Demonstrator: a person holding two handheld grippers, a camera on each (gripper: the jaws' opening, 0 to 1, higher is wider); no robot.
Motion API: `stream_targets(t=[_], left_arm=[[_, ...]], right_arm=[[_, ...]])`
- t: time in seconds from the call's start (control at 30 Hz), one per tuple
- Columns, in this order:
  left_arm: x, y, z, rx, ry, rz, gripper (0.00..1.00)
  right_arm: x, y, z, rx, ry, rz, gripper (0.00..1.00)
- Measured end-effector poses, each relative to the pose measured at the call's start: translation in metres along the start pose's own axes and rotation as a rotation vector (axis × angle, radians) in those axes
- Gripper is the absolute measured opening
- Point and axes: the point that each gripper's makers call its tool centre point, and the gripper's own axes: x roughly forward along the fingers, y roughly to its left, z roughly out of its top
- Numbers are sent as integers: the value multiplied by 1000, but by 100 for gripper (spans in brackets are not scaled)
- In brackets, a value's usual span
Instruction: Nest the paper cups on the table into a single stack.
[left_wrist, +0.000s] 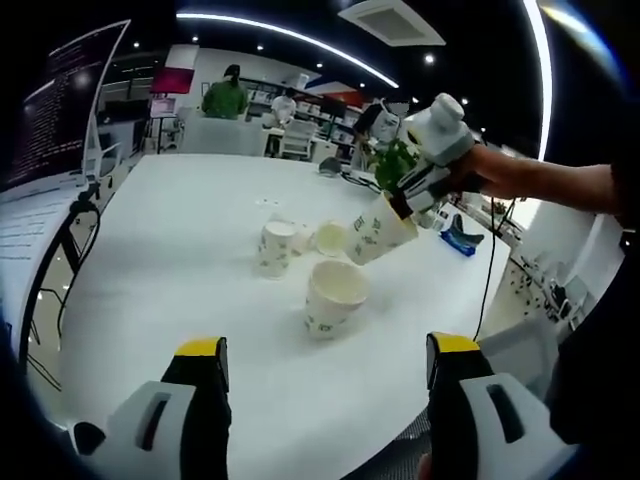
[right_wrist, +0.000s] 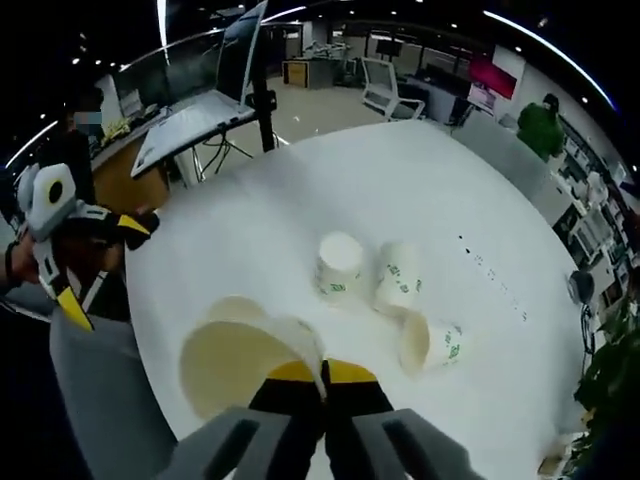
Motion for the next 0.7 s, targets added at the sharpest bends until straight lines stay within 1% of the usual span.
stream_targets(t=[0.1, 0.17, 0.23, 0.37, 0.47, 0.57, 0.7], left_arm=[[0, -1, 0, 0, 3, -1, 80], [0, -2, 0, 1, 3, -3, 80], [1, -3, -1, 0, 1, -5, 80], [2, -3, -1, -2, -2, -5, 79], [2, -3, 0, 1, -3, -8, 80], [2, -3, -1, -1, -5, -7, 80], [1, -2, -2, -1, -5, -6, 80]], right_arm=[[3, 3, 4, -18, 4, 11, 0], [0, 9, 6, -31, 6, 17, 0], [3, 7, 9, -40, 9, 22, 0], [-1, 16, 13, -62, 14, 31, 0], [5, 15, 16, -77, 25, 38, 0], [5, 20, 18, -96, 36, 44, 0], [10, 23, 20, -110, 47, 53, 0]])
